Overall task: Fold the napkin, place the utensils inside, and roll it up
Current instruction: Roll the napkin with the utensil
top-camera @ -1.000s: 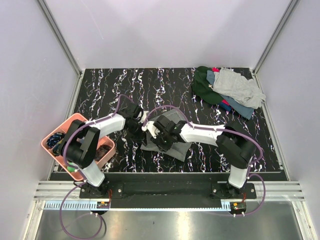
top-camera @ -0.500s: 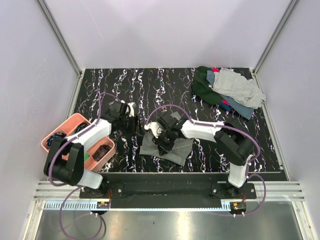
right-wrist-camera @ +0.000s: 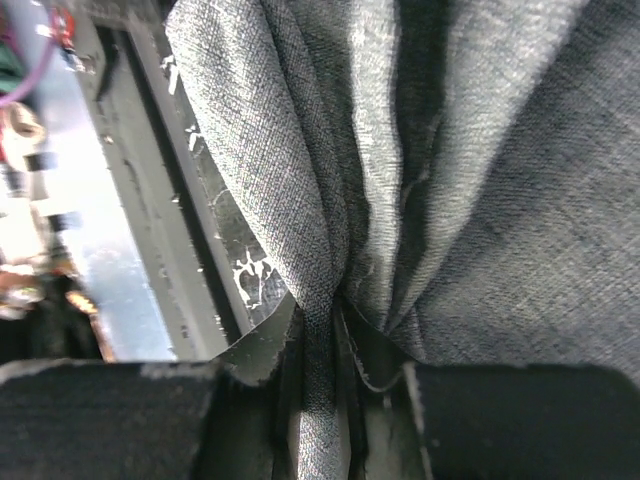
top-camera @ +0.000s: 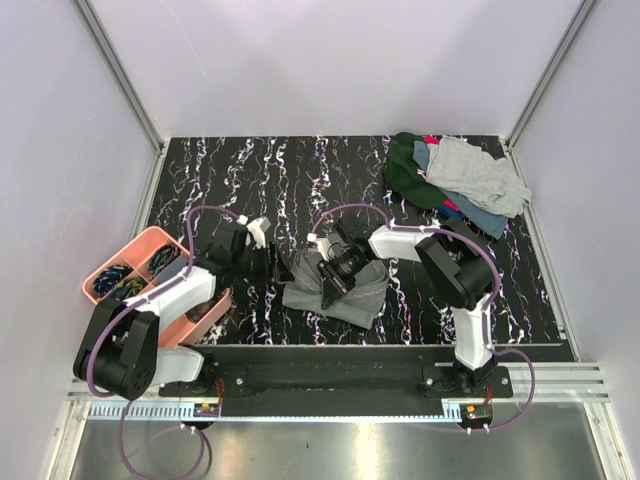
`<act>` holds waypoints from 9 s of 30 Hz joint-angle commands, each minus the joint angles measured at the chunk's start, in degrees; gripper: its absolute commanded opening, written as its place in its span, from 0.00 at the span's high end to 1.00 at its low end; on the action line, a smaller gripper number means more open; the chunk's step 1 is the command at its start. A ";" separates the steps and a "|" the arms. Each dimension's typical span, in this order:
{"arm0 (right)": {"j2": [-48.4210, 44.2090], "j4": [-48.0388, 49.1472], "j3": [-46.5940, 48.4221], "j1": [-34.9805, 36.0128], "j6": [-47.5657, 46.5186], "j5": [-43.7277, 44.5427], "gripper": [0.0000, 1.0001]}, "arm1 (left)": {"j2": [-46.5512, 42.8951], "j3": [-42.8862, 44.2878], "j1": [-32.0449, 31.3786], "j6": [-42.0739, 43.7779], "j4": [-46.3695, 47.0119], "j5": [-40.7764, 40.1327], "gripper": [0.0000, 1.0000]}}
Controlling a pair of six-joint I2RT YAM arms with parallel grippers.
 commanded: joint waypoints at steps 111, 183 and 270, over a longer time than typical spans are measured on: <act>-10.74 7.48 -8.38 14.09 -7.98 29.66 0.72 | 12.29 19.48 0.98 3.83 -13.85 0.74 0.44; -7.47 -0.52 4.11 -4.55 3.53 6.18 0.46 | 11.41 -0.39 -0.42 -2.50 4.17 7.05 0.89; 2.45 12.05 -3.63 -7.45 6.16 -8.58 0.63 | 15.44 4.53 -1.57 -3.65 10.50 4.42 0.89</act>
